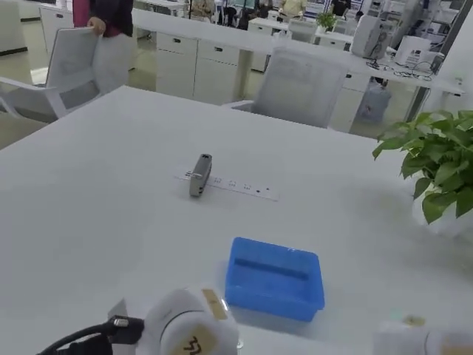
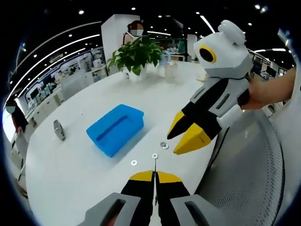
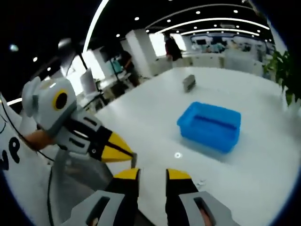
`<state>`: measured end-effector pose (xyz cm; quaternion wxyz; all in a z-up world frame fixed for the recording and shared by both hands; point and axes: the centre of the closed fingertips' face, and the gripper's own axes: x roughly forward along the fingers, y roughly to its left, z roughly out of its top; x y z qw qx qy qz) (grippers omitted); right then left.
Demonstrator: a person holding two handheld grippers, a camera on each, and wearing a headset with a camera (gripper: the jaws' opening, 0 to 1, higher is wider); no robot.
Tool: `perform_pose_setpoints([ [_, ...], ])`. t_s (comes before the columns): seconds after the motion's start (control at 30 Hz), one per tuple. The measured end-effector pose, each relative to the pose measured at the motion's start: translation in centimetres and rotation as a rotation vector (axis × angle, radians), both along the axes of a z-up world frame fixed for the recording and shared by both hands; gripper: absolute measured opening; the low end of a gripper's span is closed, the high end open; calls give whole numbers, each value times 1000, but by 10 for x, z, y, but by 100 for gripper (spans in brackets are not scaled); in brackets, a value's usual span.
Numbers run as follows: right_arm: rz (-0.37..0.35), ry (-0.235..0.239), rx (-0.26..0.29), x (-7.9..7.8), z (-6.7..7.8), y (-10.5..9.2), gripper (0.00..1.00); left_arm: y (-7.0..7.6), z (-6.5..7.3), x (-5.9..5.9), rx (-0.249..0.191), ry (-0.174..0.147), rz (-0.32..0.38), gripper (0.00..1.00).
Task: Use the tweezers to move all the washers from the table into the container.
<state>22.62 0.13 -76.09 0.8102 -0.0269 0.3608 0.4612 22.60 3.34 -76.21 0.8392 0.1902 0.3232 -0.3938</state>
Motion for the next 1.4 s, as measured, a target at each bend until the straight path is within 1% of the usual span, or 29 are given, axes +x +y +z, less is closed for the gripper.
perform_pose_setpoints([
  [0.03,16,-4,-12,0,-3,2,18,0,-1,0,-1,1,-1,0],
  [0.07,43,-22,-22,0,-6,6,17,0,-2,0,-3,1,-3,0],
  [0.17,108,-34,-45,-2,-16,14,16,0,-1,0,-26,-2,-14,0],
  [0.2,127,-28,-55,-4,-20,15,16,0,-1,-1,-30,-5,-24,0],
  [0.23,141,-24,-58,-4,-24,18,15,0,0,0,-31,-16,-35,0],
  [0.27,154,-28,-53,-5,-25,20,15,0,1,0,-32,-21,-41,0],
  [0.33,201,-22,-57,-8,-30,24,17,0,3,1,-39,-30,-68,0],
  [0.37,225,-36,-63,-9,-32,26,18,0,4,1,-44,-31,-75,0],
  [0.4,239,-46,-66,-8,-33,27,20,-2,5,1,-52,-33,-99,0],
  [0.43,248,-45,-73,-7,-35,30,21,-3,7,1,-61,-37,-111,0],
  [0.53,256,-56,-61,-2,-36,36,23,-6,15,2,-83,-50,-140,0],
  [0.6,264,-68,-49,1,-34,40,20,-7,20,2,-103,-50,-146,0],
  [0.63,270,-94,-42,3,-31,42,19,-9,22,2,-114,-49,-151,0],
  [0.73,286,-107,-35,3,-28,45,15,-12,32,2,-147,-55,-158,0],
  [0.8,294,-122,-35,4,-27,46,9,-12,35,3,-154,-62,-157,0],
  [0.83,298,-117,-39,3,-27,45,7,-13,35,3,-158,-66,-159,0],
  [0.87,300,-116,-31,3,-26,46,6,-13,35,3,-160,-70,-159,0],
  [0.93,309,-119,-42,2,-26,45,5,-12,35,4,-163,-77,-157,0],
  [0.97,310,-126,-49,2,-27,45,5,-12,34,4,-164,-85,-155,0],
  [1.0,310,-136,-57,3,-27,44,5,-11,34,4,-163,-101,-152,0],
  [1.1,303,-135,-68,4,-27,43,4,-11,35,5,-162,-140,-141,0],
  [1.2,301,-156,-98,7,-28,41,4,-10,35,6,-168,-138,-111,0],
  [1.27,299,-157,-99,6,-28,40,4,-11,36,6,-184,-133,-100,5],
  [1.3,296,-158,-101,6,-28,40,4,-11,38,6,-203,-120,-90,9],
  [1.33,295,-160,-103,6,-27,40,4,-12,39,4,-220,-106,-90,11],
  [1.37,294,-164,-107,5,-27,40,4,-12,41,5,-232,-104,-87,12],
  [1.4,295,-170,-111,4,-27,40,4,-14,43,5,-238,-108,-85,11],
])
